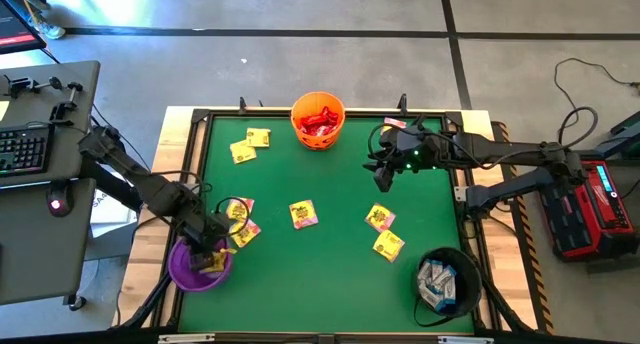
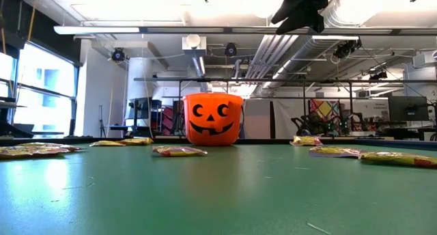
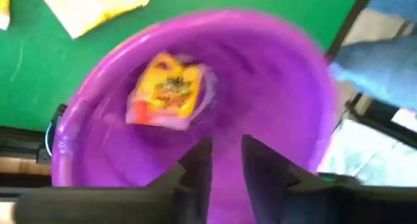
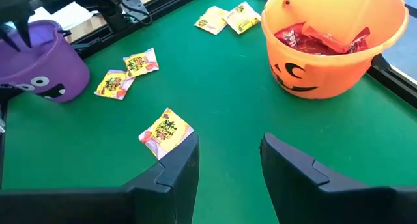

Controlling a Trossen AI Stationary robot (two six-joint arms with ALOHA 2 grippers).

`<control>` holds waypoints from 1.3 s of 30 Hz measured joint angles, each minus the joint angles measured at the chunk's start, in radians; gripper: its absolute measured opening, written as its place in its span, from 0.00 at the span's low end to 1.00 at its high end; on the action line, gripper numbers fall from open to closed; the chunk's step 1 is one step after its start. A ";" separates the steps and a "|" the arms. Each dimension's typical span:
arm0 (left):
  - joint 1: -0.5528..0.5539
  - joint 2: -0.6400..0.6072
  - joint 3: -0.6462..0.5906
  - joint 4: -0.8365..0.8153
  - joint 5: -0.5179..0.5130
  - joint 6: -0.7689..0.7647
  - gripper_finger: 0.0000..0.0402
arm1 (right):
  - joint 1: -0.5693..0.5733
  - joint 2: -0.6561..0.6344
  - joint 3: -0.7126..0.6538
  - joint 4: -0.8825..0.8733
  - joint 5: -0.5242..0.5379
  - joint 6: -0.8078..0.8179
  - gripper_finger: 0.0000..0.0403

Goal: Sort candy by brand, put in halloween buckets
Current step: Put the yellow candy into the purple bucket

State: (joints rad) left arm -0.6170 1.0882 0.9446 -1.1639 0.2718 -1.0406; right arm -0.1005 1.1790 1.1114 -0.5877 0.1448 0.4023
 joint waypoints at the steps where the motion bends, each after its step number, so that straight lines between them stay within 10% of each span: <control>1: 0.000 0.000 0.018 -0.001 -0.010 -0.004 0.20 | 0.000 0.000 0.000 -0.001 0.000 0.003 0.37; 21: 0.072 -0.001 0.463 -0.303 -0.184 0.055 0.34 | 0.008 0.000 0.000 -0.022 -0.007 0.015 0.37; 39: 0.517 0.245 0.339 -0.212 -0.240 0.639 0.47 | 0.008 0.000 0.000 -0.023 0.013 -0.053 0.37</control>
State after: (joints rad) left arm -0.1000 1.3335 1.2835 -1.3756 0.0320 -0.4020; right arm -0.0929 1.1790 1.1114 -0.6106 0.1577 0.3496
